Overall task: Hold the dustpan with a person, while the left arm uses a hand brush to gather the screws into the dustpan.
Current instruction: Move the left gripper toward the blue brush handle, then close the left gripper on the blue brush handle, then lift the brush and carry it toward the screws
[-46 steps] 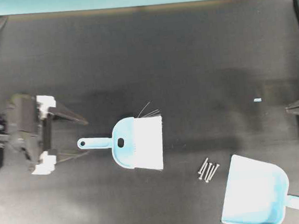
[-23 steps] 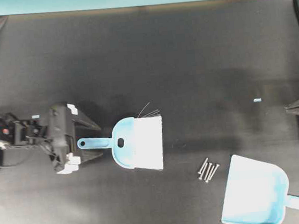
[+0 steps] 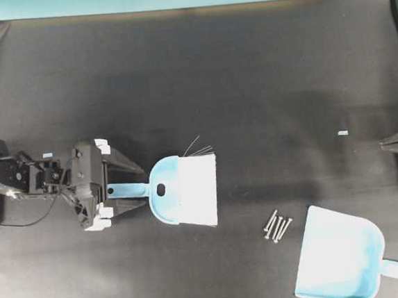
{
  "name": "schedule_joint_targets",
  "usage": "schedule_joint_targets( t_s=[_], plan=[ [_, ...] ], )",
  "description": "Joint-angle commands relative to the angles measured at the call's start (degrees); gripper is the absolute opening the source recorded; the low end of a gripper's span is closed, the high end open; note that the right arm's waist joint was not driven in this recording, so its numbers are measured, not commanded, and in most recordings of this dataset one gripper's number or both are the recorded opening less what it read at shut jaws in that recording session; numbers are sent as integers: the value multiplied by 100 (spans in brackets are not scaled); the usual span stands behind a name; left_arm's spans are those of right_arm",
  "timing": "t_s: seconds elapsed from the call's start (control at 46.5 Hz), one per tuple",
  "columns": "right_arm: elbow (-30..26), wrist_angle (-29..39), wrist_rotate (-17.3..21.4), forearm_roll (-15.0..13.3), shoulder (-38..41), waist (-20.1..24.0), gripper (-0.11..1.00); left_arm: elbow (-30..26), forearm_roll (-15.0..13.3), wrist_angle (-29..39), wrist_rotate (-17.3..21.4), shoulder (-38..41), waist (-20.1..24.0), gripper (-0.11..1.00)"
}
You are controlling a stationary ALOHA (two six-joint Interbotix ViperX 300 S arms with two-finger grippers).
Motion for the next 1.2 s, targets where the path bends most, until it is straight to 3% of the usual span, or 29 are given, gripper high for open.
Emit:
schedule_joint_targets(
  t_s=[0.0,0.129,0.172,0.43,0.667,0.968,1.183],
  plan=[
    [-35,-62,-35,-9,26,0,0,-9,18,185,-18,114,-79,69],
    [-44,-62,-35,-18,26,0,0,-44,18,387,-18,105,-176,36],
    [-44,-62,-35,-18,18,0,0,-62,18,439,-9,97,-193,30],
    [-44,-62,-35,-18,18,0,0,-255,18,1055,44,-272,-176,31],
    [-35,-62,-35,-9,18,0,0,-791,26,3199,105,-1283,-176,31],
    [-44,-62,-35,-9,18,0,0,-2039,26,5739,1257,-2443,-193,31],
    [-35,-62,-35,-18,18,0,0,-2979,18,7049,1635,-2171,-211,31]
  ],
)
